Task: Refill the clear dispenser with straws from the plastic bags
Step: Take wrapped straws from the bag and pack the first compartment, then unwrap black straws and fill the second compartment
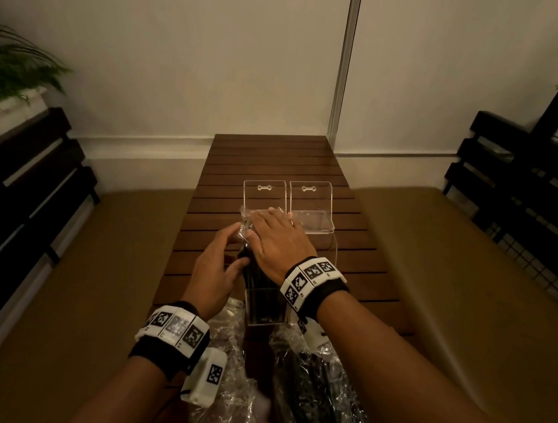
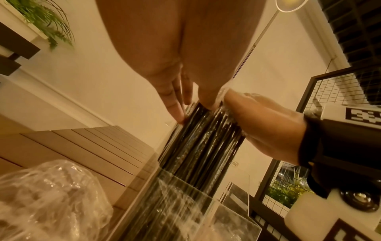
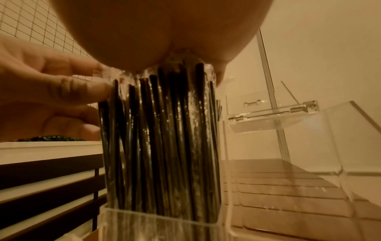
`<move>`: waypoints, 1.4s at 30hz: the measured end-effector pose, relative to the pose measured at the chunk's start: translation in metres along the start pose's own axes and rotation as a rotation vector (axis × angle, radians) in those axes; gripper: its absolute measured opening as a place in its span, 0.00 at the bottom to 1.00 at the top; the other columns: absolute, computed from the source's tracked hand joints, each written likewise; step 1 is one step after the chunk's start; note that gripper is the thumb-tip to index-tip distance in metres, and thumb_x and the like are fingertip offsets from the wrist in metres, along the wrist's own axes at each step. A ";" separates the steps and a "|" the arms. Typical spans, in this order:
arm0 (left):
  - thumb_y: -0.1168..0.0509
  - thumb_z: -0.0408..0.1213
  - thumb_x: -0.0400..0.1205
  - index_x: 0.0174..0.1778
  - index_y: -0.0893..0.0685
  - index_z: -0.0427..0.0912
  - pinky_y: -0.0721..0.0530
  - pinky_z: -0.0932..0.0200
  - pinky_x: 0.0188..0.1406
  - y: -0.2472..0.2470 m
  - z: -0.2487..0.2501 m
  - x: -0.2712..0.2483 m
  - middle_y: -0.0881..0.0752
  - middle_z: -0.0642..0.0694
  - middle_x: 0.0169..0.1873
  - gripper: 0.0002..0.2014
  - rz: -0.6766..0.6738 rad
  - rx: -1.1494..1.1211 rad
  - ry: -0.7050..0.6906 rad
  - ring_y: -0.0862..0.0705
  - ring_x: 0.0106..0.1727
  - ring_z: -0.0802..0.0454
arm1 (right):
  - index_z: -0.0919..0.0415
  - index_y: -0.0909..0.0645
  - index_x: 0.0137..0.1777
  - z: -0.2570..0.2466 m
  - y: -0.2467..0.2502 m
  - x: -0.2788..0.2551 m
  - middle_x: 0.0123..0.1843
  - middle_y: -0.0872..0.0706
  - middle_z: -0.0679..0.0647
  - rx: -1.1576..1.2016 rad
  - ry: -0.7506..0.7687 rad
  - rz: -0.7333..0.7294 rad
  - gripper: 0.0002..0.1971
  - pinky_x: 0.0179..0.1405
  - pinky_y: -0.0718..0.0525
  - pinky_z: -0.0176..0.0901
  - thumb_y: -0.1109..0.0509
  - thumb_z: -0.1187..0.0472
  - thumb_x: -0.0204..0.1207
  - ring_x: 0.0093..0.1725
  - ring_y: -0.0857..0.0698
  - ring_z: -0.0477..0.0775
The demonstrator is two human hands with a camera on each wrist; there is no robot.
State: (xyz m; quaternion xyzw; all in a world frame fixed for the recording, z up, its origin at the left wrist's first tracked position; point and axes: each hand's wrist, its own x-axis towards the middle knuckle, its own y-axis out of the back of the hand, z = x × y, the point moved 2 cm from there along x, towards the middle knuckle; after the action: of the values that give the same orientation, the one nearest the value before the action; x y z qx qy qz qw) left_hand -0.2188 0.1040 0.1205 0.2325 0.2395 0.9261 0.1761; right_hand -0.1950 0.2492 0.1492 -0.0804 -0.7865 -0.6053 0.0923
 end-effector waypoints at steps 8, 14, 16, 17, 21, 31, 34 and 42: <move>0.42 0.39 0.87 0.83 0.43 0.56 0.38 0.48 0.80 0.005 0.024 0.012 0.40 0.52 0.83 0.28 0.043 0.024 -0.044 0.40 0.81 0.58 | 0.51 0.38 0.83 0.017 0.022 -0.009 0.85 0.37 0.47 0.335 -0.129 0.244 0.25 0.86 0.51 0.54 0.58 0.47 0.89 0.85 0.44 0.46; 0.48 0.45 0.89 0.84 0.46 0.57 0.47 0.50 0.83 -0.008 0.038 0.021 0.46 0.53 0.85 0.26 -0.105 0.253 -0.194 0.49 0.86 0.55 | 0.55 0.22 0.72 0.046 0.029 -0.059 0.70 0.18 0.52 0.495 -0.324 0.422 0.18 0.74 0.26 0.54 0.45 0.56 0.87 0.72 0.24 0.49; 0.50 0.47 0.90 0.85 0.47 0.54 0.48 0.48 0.86 -0.016 0.033 0.022 0.48 0.52 0.86 0.26 -0.198 0.313 -0.163 0.52 0.86 0.55 | 0.54 0.20 0.69 0.054 0.026 -0.083 0.66 0.16 0.50 0.465 -0.353 0.379 0.16 0.70 0.24 0.51 0.41 0.58 0.85 0.68 0.23 0.48; 0.51 0.48 0.90 0.85 0.47 0.52 0.48 0.46 0.87 -0.019 0.030 0.022 0.49 0.52 0.86 0.27 -0.246 0.348 -0.152 0.53 0.87 0.55 | 0.53 0.20 0.67 0.059 0.026 -0.096 0.64 0.16 0.50 0.461 -0.366 0.360 0.15 0.68 0.23 0.50 0.40 0.58 0.85 0.67 0.22 0.48; 0.50 0.50 0.89 0.85 0.47 0.53 0.49 0.48 0.85 -0.011 0.041 0.014 0.50 0.52 0.86 0.27 -0.235 0.342 -0.133 0.53 0.86 0.54 | 0.51 0.18 0.63 0.076 0.027 -0.151 0.59 0.16 0.44 0.468 -0.470 0.301 0.11 0.60 0.25 0.41 0.37 0.58 0.84 0.60 0.21 0.45; 0.41 0.36 0.87 0.53 0.19 0.53 0.25 0.72 0.42 -0.072 0.078 -0.122 0.19 0.60 0.46 0.08 -0.311 0.111 0.044 0.20 0.45 0.66 | 0.49 0.18 0.52 0.115 -0.024 -0.254 0.47 0.18 0.43 0.405 -0.666 0.031 0.03 0.49 0.23 0.34 0.33 0.58 0.82 0.49 0.19 0.43; 0.42 0.39 0.87 0.54 0.17 0.52 0.21 0.70 0.47 -0.120 0.052 -0.145 0.17 0.59 0.48 0.08 -0.607 0.243 0.050 0.20 0.45 0.66 | 0.50 0.16 0.52 0.116 -0.045 -0.260 0.50 0.16 0.44 0.338 -0.639 -0.082 0.04 0.44 0.23 0.30 0.31 0.57 0.81 0.47 0.19 0.41; 0.37 0.40 0.85 0.54 0.19 0.45 0.22 0.63 0.53 -0.173 0.032 -0.115 0.16 0.48 0.55 0.05 -0.671 0.439 0.062 0.17 0.54 0.53 | 0.52 0.22 0.46 0.107 -0.057 -0.226 0.46 0.17 0.44 0.326 -0.530 -0.092 0.05 0.51 0.27 0.32 0.28 0.58 0.78 0.47 0.19 0.44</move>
State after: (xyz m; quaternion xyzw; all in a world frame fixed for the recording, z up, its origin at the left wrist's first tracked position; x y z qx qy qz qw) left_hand -0.0697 0.2075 0.0148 0.1453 0.4994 0.7505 0.4077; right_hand 0.0055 0.3354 0.0145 -0.1839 -0.8726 -0.4329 -0.1319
